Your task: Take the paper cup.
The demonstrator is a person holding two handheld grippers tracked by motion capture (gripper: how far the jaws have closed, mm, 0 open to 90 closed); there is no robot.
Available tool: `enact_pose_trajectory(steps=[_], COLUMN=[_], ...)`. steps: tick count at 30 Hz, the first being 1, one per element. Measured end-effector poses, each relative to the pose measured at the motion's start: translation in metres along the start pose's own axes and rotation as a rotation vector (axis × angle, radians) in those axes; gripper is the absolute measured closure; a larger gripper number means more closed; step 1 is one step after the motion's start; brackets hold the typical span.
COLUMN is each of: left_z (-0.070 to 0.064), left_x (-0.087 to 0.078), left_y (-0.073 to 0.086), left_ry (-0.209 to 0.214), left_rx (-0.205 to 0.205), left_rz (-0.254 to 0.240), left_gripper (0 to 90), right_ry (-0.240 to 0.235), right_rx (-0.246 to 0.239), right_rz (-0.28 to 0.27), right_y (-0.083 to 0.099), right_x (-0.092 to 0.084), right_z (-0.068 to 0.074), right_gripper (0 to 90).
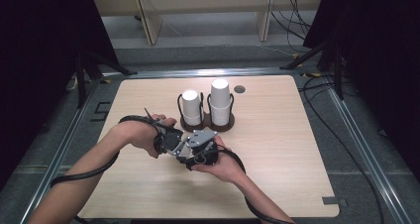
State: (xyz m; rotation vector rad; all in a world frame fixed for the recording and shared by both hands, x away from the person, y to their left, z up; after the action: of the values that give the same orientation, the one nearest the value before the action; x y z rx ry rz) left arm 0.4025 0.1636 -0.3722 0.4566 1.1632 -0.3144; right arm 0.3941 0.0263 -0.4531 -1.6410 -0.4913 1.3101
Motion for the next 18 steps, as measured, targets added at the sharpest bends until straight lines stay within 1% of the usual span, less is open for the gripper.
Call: enact_pose_trajectory(steps=[1,3,6,7,10,11,12,15,16,18], left_z=[0.0000,0.0003,0.0001,-0.0002,-0.0004,0.0013,-0.0005,-0.0011,-0.0011,-0.0009], left_x=[-0.0004,-0.0011,-0.0025,-0.0027,-0.0027,-0.0031,-0.0027,-0.0034,-0.0034,-0.0038], left_y=[-0.0005,-0.0016,-0.0021,-0.0019,-0.0015,-0.0016,-0.0011,0.0003,0.0008,0.0011], left_ry=[0.000,0.004,0.004,0.005,0.004,-0.003,0.004,-0.001,-0.001,-0.002], left_rx=[0.001,0.012,0.009,0.004,0.002,0.029,0.006,0.000,-0.002,-0.004], left_rz=[-0.006,-0.021,-0.024,-0.024,-0.025,-0.023,-0.028,-0.026,-0.027,-0.028], left_gripper=[34.6,34.5,34.5,34.5,34.5,34.6,34.6,34.5,34.6,34.6], right_ry=[-0.001,0.001,-0.002,-0.004,-0.009,-0.009,-0.012,-0.014,-0.008,-0.011], right_rx=[-0.010,-0.047,-0.040,-0.019,-0.020,-0.022,-0.027,-0.032,-0.050,-0.042], right_rz=[-0.002,-0.011,-0.009,-0.007,-0.010,-0.012,-0.013,-0.019,-0.022,-0.015], right_y=[-0.0002,-0.0005,0.0006,0.0013,0.0018,0.0020,0.0023,0.0039,0.0040,0.0053], right_x=[0.0003,0.0006,0.0009,0.0010,0.0017,0.0019,0.0020,0.0022,0.0022,0.0025], right_z=[-0.0007,-0.0033,-0.0035,-0.0022,-0.0013,-0.0012,-0.0014,-0.0016,-0.0029,-0.0029], right_gripper=[29.8,29.8,29.7,29.6,29.6,29.6,29.6,29.6,29.6,29.6])
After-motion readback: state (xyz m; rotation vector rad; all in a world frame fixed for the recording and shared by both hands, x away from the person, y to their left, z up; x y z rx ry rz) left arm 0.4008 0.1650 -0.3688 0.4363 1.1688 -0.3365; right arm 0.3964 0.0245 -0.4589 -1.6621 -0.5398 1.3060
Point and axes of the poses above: each handheld gripper's, and its own axes: x roughly forward along the jaws, y roughly out of its underside, z roughly to its left, the point moved 1 cm from there along x, roughly forward along the jaws, and after that the axes turned 5 degrees about x, right-handed, at the moved point
